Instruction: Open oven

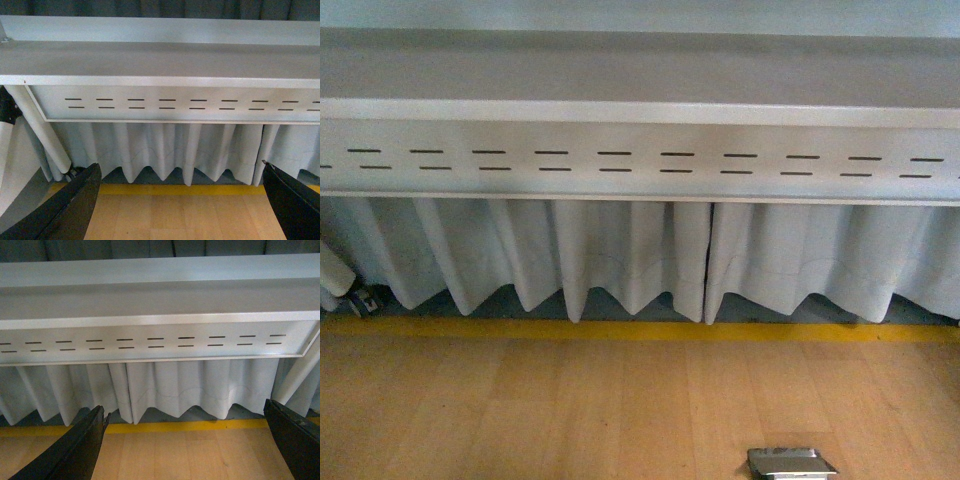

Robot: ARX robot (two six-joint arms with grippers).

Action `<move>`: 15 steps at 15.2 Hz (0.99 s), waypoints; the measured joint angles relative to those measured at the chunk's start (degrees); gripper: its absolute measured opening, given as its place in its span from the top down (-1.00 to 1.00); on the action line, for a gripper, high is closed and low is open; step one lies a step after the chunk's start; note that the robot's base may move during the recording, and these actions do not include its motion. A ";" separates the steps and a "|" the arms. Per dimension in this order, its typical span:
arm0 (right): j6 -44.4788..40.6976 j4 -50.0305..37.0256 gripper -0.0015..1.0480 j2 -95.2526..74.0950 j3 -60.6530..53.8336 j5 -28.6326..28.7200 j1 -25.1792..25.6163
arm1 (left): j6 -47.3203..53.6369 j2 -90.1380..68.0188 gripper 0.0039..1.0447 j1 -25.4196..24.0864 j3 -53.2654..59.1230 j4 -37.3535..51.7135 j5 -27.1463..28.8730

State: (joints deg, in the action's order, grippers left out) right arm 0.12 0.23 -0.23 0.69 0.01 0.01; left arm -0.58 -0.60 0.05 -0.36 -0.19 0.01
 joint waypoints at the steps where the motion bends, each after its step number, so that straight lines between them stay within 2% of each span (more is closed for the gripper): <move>1: 0.00 0.00 -0.87 0.00 0.00 0.00 0.00 | 0.00 0.00 -0.88 0.00 0.00 0.00 0.00; 15: 0.00 0.00 -0.87 0.00 0.00 0.00 0.00 | 0.00 0.00 -0.88 0.00 0.00 0.00 0.00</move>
State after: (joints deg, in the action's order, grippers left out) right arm 0.12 0.23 -0.23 0.69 0.01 0.01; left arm -0.58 -0.60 0.05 -0.36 -0.19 0.01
